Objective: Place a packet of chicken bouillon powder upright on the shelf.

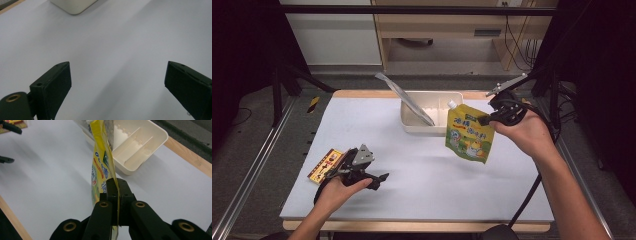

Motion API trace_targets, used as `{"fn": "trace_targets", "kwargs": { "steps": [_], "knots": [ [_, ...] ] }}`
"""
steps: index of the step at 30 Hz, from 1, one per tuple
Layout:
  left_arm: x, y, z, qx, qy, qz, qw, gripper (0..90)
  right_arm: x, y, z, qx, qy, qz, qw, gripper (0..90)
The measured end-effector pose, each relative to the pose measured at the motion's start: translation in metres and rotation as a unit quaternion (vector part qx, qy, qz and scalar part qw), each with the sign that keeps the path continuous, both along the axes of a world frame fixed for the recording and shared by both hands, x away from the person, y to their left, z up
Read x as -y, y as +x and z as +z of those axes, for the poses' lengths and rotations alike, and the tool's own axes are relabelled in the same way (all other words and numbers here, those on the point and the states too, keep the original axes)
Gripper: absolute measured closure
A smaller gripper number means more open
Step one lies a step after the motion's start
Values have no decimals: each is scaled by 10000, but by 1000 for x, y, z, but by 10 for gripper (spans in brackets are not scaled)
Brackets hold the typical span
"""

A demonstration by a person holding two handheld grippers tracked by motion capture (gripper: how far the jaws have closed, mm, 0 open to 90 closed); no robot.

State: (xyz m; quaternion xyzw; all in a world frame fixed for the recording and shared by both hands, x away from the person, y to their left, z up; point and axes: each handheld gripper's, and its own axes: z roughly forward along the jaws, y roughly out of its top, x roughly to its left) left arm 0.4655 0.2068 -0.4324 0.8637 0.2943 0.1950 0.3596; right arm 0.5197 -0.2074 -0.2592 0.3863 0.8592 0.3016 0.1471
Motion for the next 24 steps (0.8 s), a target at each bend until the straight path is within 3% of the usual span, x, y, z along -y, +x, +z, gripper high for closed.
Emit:
{"fn": "trace_targets", "kwargs": {
  "steps": [10,17,24],
  "knots": [
    [-10,-7,-10,34,8,256,9997,68,-5,13,21,180,260,-412,9986,900],
    [-9,-12,-15,11,52,284,9996,68,-16,33,33,401,481,-947,9935,900],
    [-20,-11,-16,10,5,426,9991,68,-25,55,38,472,582,-1344,9881,900]
  ]
}}
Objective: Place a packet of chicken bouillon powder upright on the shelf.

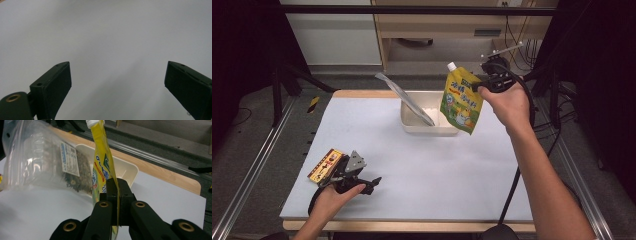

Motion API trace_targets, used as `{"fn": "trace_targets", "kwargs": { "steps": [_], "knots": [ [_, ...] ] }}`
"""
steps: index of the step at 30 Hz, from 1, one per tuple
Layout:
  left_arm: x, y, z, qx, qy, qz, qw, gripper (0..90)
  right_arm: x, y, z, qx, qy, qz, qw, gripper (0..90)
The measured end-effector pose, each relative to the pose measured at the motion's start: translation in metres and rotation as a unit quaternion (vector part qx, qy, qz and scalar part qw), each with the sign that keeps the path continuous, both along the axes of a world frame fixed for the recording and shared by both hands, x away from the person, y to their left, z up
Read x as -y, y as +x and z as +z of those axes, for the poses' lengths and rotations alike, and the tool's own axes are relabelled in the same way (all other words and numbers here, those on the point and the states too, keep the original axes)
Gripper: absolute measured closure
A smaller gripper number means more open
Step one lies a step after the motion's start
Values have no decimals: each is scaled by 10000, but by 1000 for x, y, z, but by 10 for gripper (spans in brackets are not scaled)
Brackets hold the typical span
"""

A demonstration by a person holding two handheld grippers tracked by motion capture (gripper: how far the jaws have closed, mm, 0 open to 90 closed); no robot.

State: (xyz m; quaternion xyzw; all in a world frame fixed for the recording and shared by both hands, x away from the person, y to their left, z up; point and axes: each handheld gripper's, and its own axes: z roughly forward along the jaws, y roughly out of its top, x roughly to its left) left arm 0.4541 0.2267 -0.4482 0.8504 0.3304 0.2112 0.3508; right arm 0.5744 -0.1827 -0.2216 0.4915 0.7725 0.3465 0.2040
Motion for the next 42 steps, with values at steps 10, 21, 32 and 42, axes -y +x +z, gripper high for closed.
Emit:
{"fn": "trace_targets", "kwargs": {
  "steps": [10,21,32,42],
  "knots": [
    [-8,1,1,21,-87,153,9998,69,-9,25,0,-41,105,-501,9987,900],
    [-7,1,1,0,-75,131,9999,69,-23,51,-13,-135,116,-825,9964,900],
    [-7,1,0,-45,-61,79,9999,69,-33,80,-32,-267,102,-1101,9935,900],
    [-6,1,-1,-68,-65,77,9999,69,-39,89,-33,-268,183,-1201,9922,900]
  ]
}}
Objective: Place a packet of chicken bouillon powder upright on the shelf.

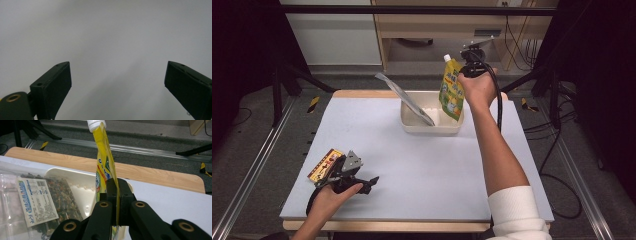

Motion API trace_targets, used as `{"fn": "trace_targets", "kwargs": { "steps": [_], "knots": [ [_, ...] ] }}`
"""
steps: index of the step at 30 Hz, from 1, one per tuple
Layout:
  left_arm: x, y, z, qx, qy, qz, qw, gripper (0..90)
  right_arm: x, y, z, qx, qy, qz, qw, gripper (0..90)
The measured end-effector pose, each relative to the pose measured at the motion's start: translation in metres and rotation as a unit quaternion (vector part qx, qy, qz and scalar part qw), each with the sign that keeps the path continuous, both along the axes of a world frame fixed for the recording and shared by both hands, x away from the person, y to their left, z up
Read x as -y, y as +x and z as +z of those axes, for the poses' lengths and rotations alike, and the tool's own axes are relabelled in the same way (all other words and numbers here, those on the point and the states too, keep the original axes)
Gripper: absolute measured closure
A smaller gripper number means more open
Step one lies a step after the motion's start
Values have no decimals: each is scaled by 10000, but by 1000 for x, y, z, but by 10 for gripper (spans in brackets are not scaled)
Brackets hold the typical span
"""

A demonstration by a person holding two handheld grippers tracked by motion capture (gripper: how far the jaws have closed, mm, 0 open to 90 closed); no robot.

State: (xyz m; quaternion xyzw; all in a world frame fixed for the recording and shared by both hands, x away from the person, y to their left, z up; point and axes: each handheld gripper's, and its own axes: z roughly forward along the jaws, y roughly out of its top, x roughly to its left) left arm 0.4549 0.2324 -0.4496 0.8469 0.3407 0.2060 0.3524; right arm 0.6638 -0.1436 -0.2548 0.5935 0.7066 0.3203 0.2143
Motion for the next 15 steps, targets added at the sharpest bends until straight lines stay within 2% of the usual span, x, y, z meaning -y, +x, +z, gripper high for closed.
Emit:
{"fn": "trace_targets", "kwargs": {
  "steps": [7,15],
  "knots": [
    [1,0,-1,-10,-1,-30,10000,69,-10,2,0,63,-22,-22,10000,900],
    [1,0,-1,-18,26,-58,10000,70,-17,0,-6,60,-17,-32,10000,900]
  ]
}}
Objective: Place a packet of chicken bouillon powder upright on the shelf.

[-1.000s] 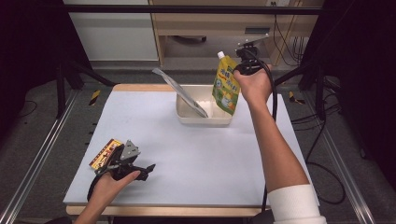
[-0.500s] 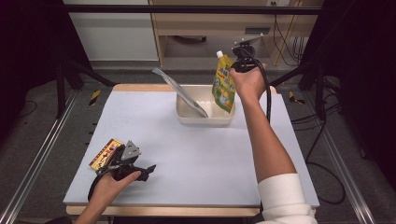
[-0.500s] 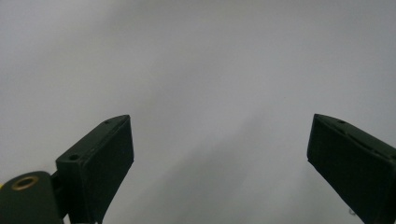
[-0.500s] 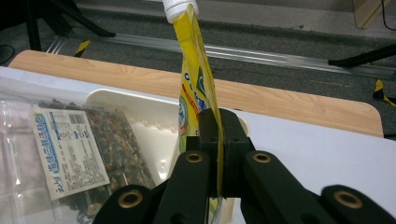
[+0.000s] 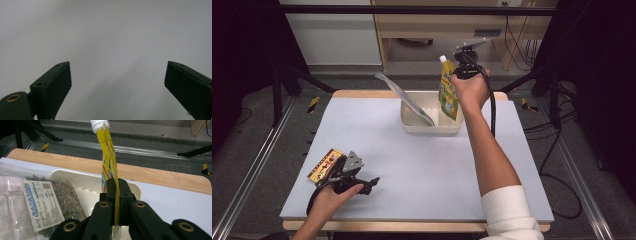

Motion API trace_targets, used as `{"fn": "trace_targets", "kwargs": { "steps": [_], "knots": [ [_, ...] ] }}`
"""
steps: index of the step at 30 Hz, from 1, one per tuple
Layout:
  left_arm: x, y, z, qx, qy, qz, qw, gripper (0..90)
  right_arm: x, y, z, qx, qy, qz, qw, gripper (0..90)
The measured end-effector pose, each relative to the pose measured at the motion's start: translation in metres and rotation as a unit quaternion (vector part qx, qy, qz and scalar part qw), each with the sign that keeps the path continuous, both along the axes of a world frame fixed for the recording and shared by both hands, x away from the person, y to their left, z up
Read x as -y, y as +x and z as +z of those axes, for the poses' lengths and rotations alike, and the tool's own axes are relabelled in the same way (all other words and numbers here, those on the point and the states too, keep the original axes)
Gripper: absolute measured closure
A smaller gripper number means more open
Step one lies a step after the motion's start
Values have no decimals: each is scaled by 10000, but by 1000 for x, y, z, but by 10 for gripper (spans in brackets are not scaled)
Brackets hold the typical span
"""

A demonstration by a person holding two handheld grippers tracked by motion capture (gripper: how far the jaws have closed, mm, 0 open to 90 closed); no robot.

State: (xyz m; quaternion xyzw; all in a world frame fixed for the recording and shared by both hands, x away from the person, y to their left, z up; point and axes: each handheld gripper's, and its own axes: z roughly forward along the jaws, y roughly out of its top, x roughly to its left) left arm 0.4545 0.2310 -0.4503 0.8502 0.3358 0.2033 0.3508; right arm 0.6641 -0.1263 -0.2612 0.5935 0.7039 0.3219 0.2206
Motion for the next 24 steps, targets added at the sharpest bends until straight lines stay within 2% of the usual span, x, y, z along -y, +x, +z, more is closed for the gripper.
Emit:
{"fn": "trace_targets", "kwargs": {
  "steps": [12,24],
  "knots": [
    [1,0,0,-7,15,-32,10000,70,-12,1,-5,10,106,81,9999,900],
    [2,0,-1,-9,35,-42,10000,70,-7,2,-15,184,101,122,9997,900]
  ]
}}
